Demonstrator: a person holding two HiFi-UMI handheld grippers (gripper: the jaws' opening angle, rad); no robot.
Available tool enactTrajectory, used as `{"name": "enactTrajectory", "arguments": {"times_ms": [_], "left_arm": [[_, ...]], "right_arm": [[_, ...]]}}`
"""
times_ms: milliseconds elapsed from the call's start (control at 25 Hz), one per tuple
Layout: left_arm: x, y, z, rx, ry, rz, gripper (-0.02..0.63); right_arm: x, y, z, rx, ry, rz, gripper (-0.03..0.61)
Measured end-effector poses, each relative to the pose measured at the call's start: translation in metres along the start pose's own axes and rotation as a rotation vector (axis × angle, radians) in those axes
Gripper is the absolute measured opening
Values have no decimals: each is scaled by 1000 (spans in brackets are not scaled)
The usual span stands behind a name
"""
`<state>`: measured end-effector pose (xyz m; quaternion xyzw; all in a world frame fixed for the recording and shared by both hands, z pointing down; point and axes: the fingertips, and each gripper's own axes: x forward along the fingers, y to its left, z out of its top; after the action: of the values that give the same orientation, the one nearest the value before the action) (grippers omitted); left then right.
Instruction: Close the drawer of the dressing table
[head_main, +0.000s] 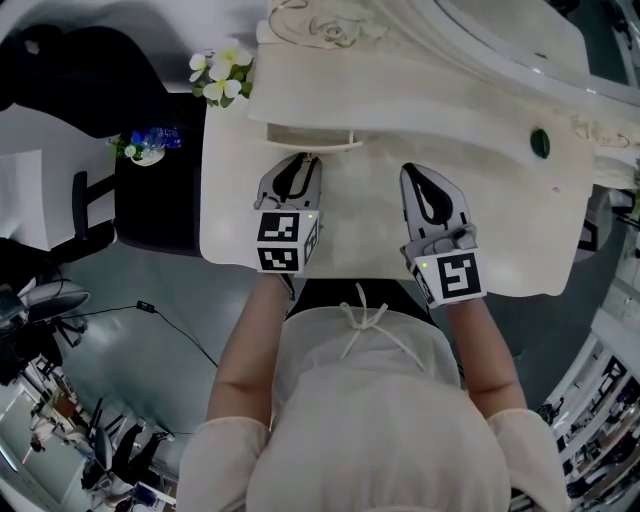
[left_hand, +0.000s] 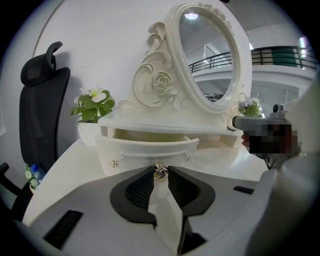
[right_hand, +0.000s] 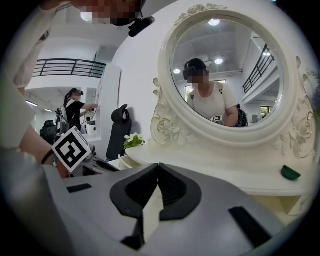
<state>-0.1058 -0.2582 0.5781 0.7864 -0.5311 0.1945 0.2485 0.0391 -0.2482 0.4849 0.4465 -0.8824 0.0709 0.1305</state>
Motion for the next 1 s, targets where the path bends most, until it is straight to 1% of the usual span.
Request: {"name": "enactTrajectory", "arguments": {"times_ms": [80, 240, 680, 800, 1000], "left_arm": [[3, 2, 2, -10, 1, -1, 103], [9, 5, 7, 11, 9, 8, 103], [27, 12, 22, 11, 6, -1, 103], [31, 13, 24, 31, 9, -4, 103], [38, 14, 29, 38, 11, -9, 103]], "right_arm": [[2, -3, 1, 3, -4, -10, 6], [4, -8, 3, 2, -6, -22, 6], [12, -26, 13, -16, -17, -69, 6], [14, -27, 14, -25, -14, -68, 6], [16, -29, 14, -32, -7, -66, 6]]}}
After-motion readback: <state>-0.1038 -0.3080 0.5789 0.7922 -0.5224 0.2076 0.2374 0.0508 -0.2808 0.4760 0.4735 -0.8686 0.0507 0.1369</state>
